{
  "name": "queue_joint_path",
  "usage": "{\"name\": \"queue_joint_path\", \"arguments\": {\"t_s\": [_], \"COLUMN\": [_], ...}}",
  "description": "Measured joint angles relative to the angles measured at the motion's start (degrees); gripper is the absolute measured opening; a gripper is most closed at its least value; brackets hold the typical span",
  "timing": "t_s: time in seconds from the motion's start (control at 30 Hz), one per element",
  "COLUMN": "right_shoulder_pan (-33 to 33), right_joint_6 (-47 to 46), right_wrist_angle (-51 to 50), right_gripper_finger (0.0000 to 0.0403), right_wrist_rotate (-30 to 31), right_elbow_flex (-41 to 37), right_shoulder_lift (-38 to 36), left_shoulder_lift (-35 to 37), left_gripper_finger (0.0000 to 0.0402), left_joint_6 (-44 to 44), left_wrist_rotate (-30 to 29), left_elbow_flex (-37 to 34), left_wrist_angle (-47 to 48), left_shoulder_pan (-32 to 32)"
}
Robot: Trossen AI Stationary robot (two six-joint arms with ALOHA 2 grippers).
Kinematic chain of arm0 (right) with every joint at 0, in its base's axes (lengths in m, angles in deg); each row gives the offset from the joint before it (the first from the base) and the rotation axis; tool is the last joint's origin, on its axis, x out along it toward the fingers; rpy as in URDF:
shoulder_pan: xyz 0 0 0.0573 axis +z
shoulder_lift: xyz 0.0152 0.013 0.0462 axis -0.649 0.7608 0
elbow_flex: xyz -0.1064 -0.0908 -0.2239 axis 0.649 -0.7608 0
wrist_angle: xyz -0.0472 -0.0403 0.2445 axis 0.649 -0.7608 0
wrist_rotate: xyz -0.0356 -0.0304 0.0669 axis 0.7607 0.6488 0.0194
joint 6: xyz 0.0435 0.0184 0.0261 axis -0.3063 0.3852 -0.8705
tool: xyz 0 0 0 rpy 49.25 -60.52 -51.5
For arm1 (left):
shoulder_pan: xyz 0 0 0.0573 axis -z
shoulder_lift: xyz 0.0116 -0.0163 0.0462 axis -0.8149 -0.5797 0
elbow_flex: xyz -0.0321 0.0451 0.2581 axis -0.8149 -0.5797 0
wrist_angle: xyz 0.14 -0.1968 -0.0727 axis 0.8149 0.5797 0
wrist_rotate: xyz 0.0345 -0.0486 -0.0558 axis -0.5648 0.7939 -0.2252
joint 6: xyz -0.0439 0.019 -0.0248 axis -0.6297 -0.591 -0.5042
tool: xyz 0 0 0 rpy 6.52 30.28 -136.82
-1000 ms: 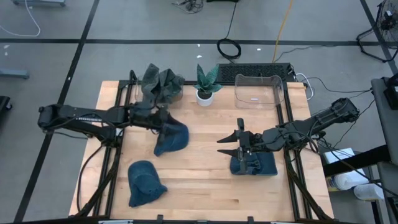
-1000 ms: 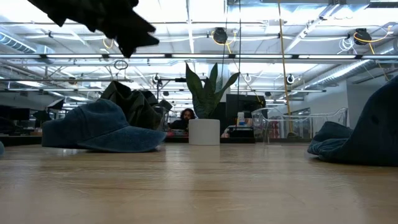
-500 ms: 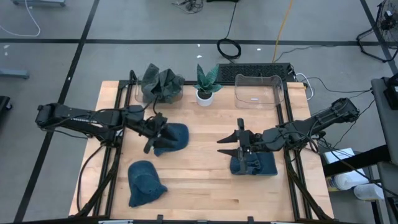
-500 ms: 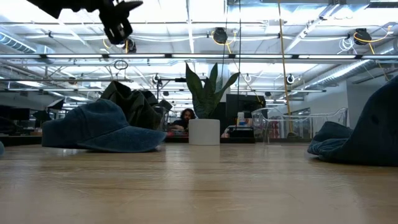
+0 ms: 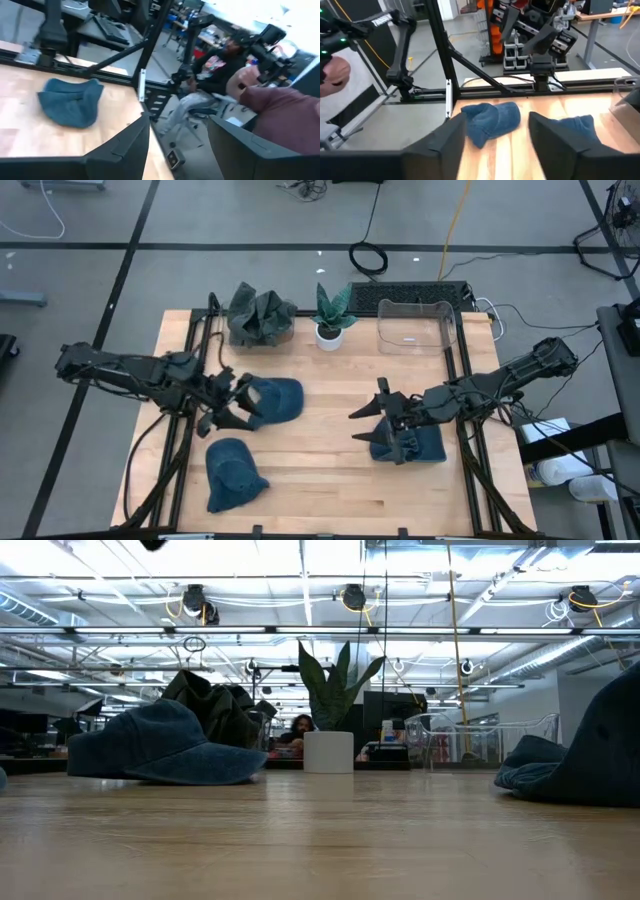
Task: Pick & Place hat
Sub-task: Put the bottom left blue cap into the right transparent bin
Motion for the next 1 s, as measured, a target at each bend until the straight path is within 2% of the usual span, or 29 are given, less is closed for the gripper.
{"name": "queue_joint_path", "arguments": {"t_s": [0.13, 0.23, 0.47, 0.7, 0.9, 1.0], "right_shoulder_pan": [0.0, -0.02, 0.0, 0.0, 0.0, -0.02], "right_joint_6": [0.03, 0.54, 0.65, 0.65, 3.5, 6.42], "right_wrist_angle": [2.48, 3.53, 5.14, 4.81, 4.7, 4.68], "right_gripper_finger": [0.0272, 0.0302, 0.0325, 0.0323, 0.0321, 0.0321], "right_wrist_rotate": [-0.04, -2.15, -2.77, -2.8, -2.8, -4.17], "right_elbow_flex": [0.0, 0.0, 0.0, 0.0, 0.0, 0.0], "right_shoulder_lift": [0.0, 0.0, 0.02, 0.02, 0.02, 0.02], "left_shoulder_lift": [1.21, 0.92, -0.63, -1.22, -1.26, -1.28], "left_gripper_finger": [0.0207, 0.0207, 0.0207, 0.0207, 0.0207, 0.0207], "left_joint_6": [0.76, 0.22, -6.08, -20.52, -36.97, -39.37], "left_wrist_rotate": [-8.67, -15.77, -28.3, -33.1, -33.2, -31.54], "left_elbow_flex": [4.89, 9.08, 16.23, 18.88, 18.89, 18.89], "left_wrist_angle": [9.73, 18.34, 31.46, 44.99, 59.31, 64.29], "left_shoulder_pan": [4.02, 7.18, 13.3, 15.11, 13.81, 12.53]}}
